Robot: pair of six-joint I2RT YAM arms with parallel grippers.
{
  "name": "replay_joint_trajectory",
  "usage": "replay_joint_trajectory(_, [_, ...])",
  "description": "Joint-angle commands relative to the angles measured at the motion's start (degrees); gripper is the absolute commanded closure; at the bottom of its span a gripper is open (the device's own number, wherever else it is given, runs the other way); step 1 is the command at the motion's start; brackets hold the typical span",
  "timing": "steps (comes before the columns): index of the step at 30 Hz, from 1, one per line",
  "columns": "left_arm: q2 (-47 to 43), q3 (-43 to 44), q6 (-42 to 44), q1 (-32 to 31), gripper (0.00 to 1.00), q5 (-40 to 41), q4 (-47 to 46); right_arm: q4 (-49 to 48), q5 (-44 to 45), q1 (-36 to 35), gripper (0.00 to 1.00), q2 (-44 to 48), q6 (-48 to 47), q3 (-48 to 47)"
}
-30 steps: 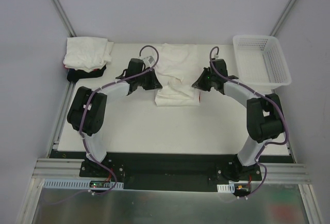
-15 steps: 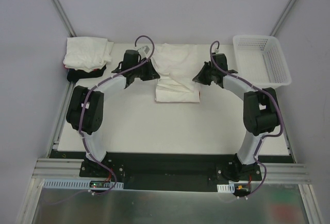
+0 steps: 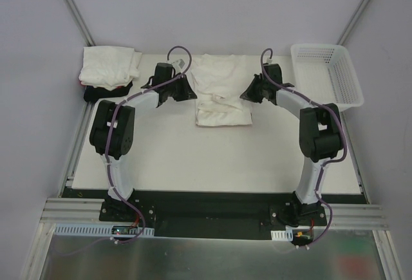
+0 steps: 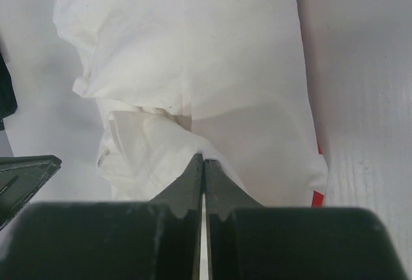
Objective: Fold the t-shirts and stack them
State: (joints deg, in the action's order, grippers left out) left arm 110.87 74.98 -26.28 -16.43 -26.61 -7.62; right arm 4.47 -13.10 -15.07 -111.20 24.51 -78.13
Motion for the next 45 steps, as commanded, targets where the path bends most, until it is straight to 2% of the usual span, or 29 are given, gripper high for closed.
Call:
replay_joint_trajectory(1, [1.28, 3.24, 0.09, 0.25, 0.92, -2.3, -0.56, 0.1, -1.4, 1.18, 0.99, -2.35, -0.17, -3.7])
replay_joint_trajectory(2, [1.37, 3.33, 0.0, 0.25, 0.91, -2.39, -0.56, 0.1, -1.49, 1.18, 0.98, -2.79, -0.08, -4.13])
replay_joint_trajectory(6, [0.49, 2.19, 0.0, 0.43, 0.92, -2.48, -0.56, 0.63, -1.48, 1.71, 0.79, -4.29, -0.17, -5.63])
replay_joint_trajectory(12, [-3.55, -1.41, 0.71, 0.52, 0.92, -1.34, -0.64, 1.77, -0.08, 3.99, 0.63, -4.99, -0.52, -6.51])
replay_joint_trajectory(20, [-10.4, -6.33, 1.06, 0.52, 0.92, -0.72, -0.56, 3.88, 2.46, 7.95, 0.61, -8.5, -2.45, -12.56])
replay_joint_trajectory(23, [-12.34, -7.39, 0.71, 0.43, 0.92, -1.34, -0.64, 8.87, 0.46, 9.18, 0.61, -8.08, -3.24, -16.18])
replay_joint_trajectory(25, [-13.22, -8.18, 0.53, 0.26, 0.92, -1.25, -0.64, 9.16, -1.22, 8.83, 0.61, -4.31, -2.81, -13.12])
replay_joint_trajectory(26, [-13.83, -8.79, 0.53, 0.17, 0.92, -1.08, -0.64, 7.15, -1.14, 8.4, 0.61, -1.68, -2.19, -5.71])
replay_joint_trajectory(27, [-14.19, -9.06, 0.88, 0.08, 0.91, -1.07, -0.56, 3.22, -0.18, 7.09, 0.61, 3.91, -2.01, -2.59])
replay_joint_trajectory(30, [-14.89, -9.5, 3.68, -0.45, 0.9, -2.38, -0.56, 2.47, 0.62, 4.01, 0.61, 10.1, -2.62, 5.95])
replay_joint_trajectory(32, [-13.85, -8.54, 6.75, -0.71, 0.86, -6.94, -0.3, 1.6, -0.08, 2.34, 0.62, 14.94, -2.1, 9.47])
replay_joint_trajectory(33, [-13.06, -7.75, 10.6, -0.8, 0.86, -12.97, 0.58, 0.46, -0.34, 0.59, 0.62, 16.09, -1.75, 12.62])
replay_joint_trajectory(36, [-8.49, -2.57, 18.07, -1.33, 0.85, -17.84, 7.34, -0.95, -2.71, -1.36, 0.62, 19.0, -1.05, 15.19])
replay_joint_trajectory(37, [-7.43, -0.47, 19.33, -1.5, 0.84, -17.08, 11.88, -1.13, -2.8, -1.8, 0.62, 19.35, -0.7, 15.55])
replay_joint_trajectory(45, [0.74, 7.36, 29.17, -3.26, 0.83, -13.65, 20.52, -1.83, -3.94, -3.74, 0.62, 15.93, -0.61, 13.0])
